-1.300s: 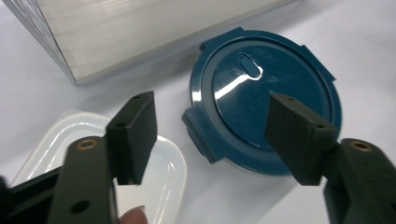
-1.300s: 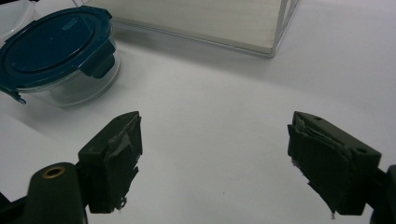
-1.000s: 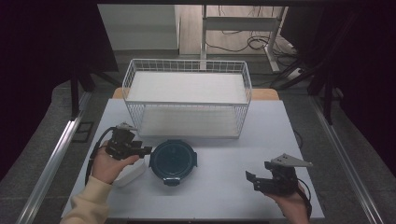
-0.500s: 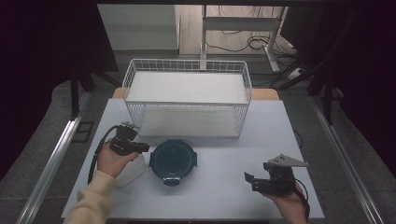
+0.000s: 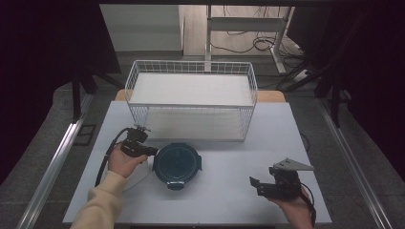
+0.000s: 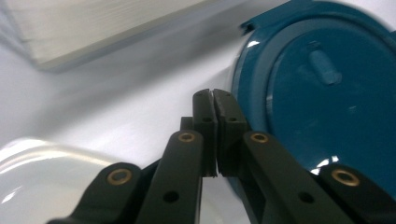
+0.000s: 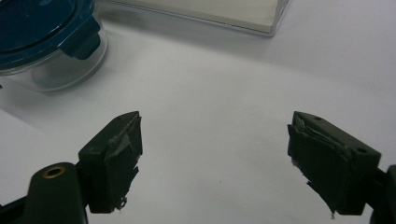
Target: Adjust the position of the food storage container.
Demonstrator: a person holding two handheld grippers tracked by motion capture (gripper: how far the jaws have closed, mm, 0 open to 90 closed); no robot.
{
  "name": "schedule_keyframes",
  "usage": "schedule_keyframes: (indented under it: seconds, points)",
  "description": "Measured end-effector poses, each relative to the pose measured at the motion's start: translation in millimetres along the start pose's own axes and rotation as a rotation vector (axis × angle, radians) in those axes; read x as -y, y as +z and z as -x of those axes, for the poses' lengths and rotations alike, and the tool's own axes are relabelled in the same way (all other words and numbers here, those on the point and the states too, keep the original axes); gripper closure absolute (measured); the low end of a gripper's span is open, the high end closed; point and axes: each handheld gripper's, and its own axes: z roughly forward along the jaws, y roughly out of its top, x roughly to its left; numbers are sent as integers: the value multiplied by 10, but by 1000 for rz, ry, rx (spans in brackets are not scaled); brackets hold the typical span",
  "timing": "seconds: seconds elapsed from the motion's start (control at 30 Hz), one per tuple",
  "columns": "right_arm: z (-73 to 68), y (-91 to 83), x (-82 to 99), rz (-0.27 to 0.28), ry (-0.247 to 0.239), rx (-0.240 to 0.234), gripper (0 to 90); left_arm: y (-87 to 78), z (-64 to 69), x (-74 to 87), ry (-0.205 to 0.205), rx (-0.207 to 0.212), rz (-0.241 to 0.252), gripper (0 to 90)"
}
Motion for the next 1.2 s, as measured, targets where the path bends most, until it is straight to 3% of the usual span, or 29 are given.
schedule_keyframes:
  seconds: [0.3,0.4,0.77,1.2]
  points:
    - [-8,14,0,-5,-2,1,177,55,49,-17,-5,-40,-15,900]
    - [-9,17,1,-7,-3,1,177,67,63,-11,-16,-25,-12,900]
    - [-31,38,2,-14,-10,-4,177,136,236,-35,41,3,-40,900]
    - [-35,50,5,-20,-11,-6,177,202,422,-48,58,35,-41,900]
